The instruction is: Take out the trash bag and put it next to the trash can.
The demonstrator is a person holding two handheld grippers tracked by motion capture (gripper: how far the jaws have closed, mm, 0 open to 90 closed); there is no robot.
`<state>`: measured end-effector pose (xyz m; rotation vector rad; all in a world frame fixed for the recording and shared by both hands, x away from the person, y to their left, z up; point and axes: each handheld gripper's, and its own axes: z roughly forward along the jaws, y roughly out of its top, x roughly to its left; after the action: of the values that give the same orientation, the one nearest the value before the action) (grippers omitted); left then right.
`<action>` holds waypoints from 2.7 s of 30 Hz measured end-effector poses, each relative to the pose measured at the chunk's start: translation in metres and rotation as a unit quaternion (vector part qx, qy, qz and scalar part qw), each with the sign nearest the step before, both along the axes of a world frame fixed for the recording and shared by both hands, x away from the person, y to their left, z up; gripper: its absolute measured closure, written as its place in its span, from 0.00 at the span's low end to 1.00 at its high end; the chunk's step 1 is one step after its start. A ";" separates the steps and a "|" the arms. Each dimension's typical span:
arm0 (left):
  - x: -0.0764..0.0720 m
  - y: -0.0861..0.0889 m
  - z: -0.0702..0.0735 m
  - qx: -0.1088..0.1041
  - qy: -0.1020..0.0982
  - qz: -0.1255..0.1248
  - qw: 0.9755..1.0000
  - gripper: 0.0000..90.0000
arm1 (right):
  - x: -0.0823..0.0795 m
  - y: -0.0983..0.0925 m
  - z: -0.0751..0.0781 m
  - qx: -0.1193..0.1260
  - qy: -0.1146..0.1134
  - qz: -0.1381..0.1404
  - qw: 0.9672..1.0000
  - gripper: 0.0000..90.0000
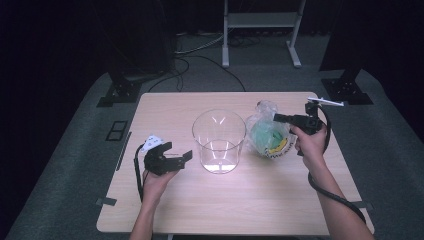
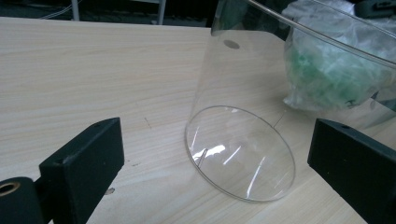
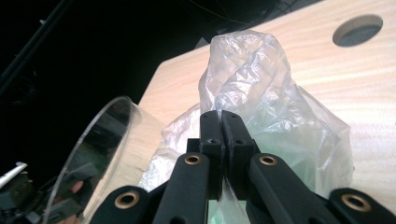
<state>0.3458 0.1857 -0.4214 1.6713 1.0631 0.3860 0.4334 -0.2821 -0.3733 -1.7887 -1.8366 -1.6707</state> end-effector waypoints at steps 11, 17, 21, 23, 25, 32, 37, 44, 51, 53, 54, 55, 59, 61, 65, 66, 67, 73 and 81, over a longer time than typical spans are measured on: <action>0.001 -0.001 -0.001 0.002 0.003 0.001 1.000 0.03 | 0.003 0.006 -0.034 -0.001 0.023 0.001 1.000 0.99; 0.001 0.001 -0.002 0.001 0.003 0.002 1.000 0.03 | 0.003 0.009 -0.043 -0.002 0.029 0.003 1.000 0.99; 0.001 0.000 -0.002 0.002 0.003 0.002 1.000 0.03 | 0.003 0.010 -0.045 -0.009 0.028 0.003 1.000 0.98; 0.002 0.000 -0.003 0.002 0.004 0.002 1.000 0.03 | 0.003 0.011 -0.045 -0.010 0.027 0.004 1.000 0.94; 0.002 0.000 -0.003 0.003 0.005 0.002 1.000 0.03 | 0.004 0.011 -0.046 -0.007 0.028 0.008 1.000 0.90; 0.002 0.000 -0.003 0.005 0.006 0.002 1.000 0.03 | 0.003 0.009 -0.041 -0.004 0.006 0.013 1.000 0.71; 0.002 0.000 -0.003 0.005 0.006 0.002 1.000 0.03 | 0.001 0.006 -0.033 -0.017 -0.011 0.006 1.000 0.61; 0.002 0.000 -0.003 0.002 0.005 0.002 1.000 0.03 | -0.002 -0.001 -0.021 -0.043 -0.032 -0.009 0.999 0.53; 0.001 0.000 -0.001 0.003 0.002 0.001 1.000 0.03 | -0.008 -0.012 -0.011 -0.057 -0.045 -0.018 0.997 0.53; 0.001 0.000 -0.001 0.003 0.002 0.001 1.000 0.03 | -0.011 -0.016 -0.009 -0.056 -0.047 -0.020 0.997 0.52; 0.001 0.000 -0.001 0.004 0.002 0.001 1.000 0.03 | -0.012 -0.018 -0.008 -0.055 -0.049 -0.021 0.997 0.52; 0.001 0.001 -0.001 0.004 0.002 0.001 1.000 0.03 | -0.013 -0.021 -0.008 -0.056 -0.051 -0.023 0.997 0.52; 0.001 0.002 -0.002 0.004 0.004 0.002 1.000 0.03 | -0.018 -0.032 -0.006 -0.058 -0.053 -0.031 0.996 0.52; 0.001 0.001 -0.002 0.003 0.003 0.002 1.000 0.03 | -0.021 -0.037 -0.007 -0.059 -0.051 -0.032 0.996 0.52; 0.001 0.001 -0.002 0.004 0.003 0.002 1.000 0.03 | -0.027 -0.047 -0.010 -0.056 -0.051 -0.033 0.997 0.52; 0.001 0.001 -0.002 0.006 0.003 0.001 1.000 0.03 | -0.028 -0.048 -0.011 -0.055 -0.050 -0.033 0.997 0.52; 0.001 0.000 -0.003 0.007 0.003 0.002 1.000 0.03 | -0.030 -0.050 -0.012 -0.055 -0.050 -0.033 0.997 0.52; 0.001 0.001 -0.003 0.005 0.005 0.004 1.000 0.03 | -0.038 -0.057 -0.020 -0.054 -0.047 -0.032 0.997 0.51; 0.001 0.001 -0.003 0.005 0.006 0.004 1.000 0.03 | -0.048 -0.065 -0.026 -0.049 -0.051 -0.030 0.997 0.51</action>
<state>0.3471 0.1869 -0.4247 1.6807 1.0772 0.3875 0.3858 -0.3470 -0.3990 -1.8471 -1.9563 -1.7526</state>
